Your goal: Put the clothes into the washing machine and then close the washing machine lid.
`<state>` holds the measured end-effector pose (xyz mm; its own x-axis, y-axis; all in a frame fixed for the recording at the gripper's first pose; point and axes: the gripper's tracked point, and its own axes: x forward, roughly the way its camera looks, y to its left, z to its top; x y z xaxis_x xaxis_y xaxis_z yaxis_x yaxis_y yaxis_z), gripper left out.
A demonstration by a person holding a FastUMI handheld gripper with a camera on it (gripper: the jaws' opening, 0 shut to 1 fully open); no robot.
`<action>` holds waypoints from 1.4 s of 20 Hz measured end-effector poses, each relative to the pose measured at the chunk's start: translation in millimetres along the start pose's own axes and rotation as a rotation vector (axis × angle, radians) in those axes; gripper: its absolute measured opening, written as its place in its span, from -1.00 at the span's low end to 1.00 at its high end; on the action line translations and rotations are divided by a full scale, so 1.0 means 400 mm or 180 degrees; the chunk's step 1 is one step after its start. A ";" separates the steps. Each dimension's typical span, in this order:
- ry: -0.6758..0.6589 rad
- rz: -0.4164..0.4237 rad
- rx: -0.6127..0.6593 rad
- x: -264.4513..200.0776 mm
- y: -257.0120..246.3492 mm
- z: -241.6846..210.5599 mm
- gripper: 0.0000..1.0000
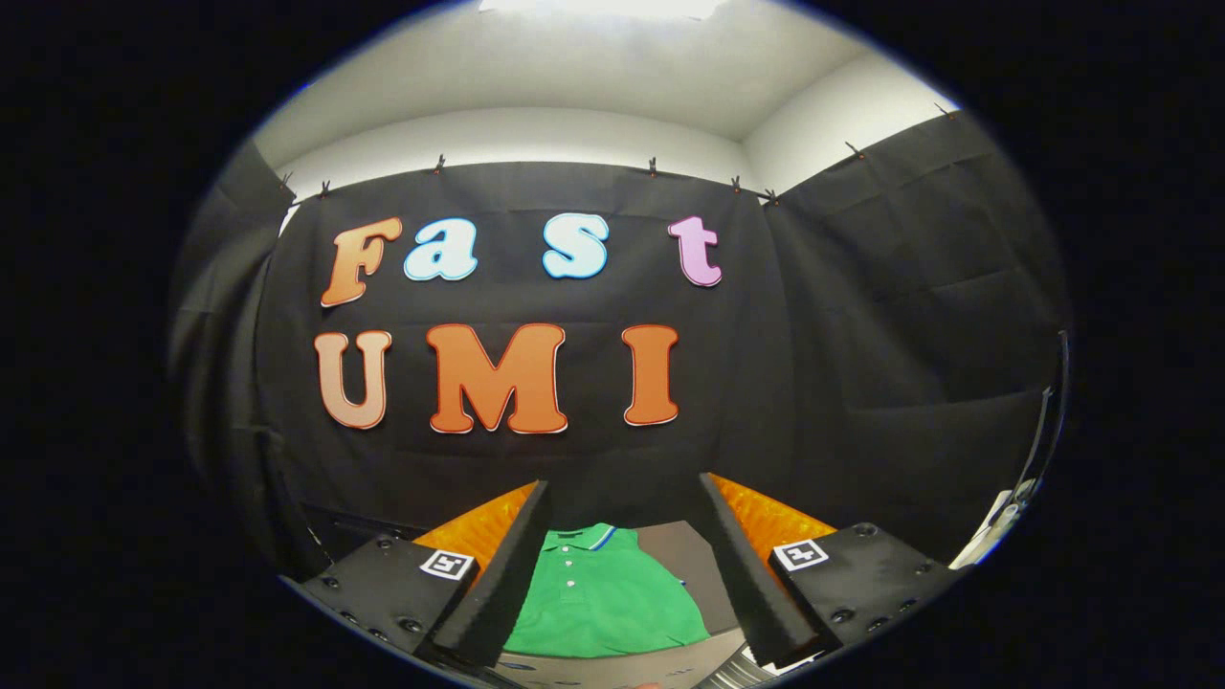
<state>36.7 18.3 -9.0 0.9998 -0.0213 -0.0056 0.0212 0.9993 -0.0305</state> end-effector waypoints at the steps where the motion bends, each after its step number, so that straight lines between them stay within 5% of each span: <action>1: 0.0032 0.0075 0.0021 0.022 0.017 0.001 0.96; 6: 0.0574 0.0395 0.0040 0.206 0.073 -0.048 0.96; 14: 0.2084 0.0576 -0.0188 0.430 0.140 -0.344 0.93; 19: 0.2992 0.0568 -0.0237 0.435 0.140 -0.487 0.93; 28: 0.3865 0.0547 -0.0326 0.430 0.118 -0.616 0.94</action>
<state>208.1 54.5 -257.7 0.3338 0.0411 -0.9417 -0.1654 0.9861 -0.0156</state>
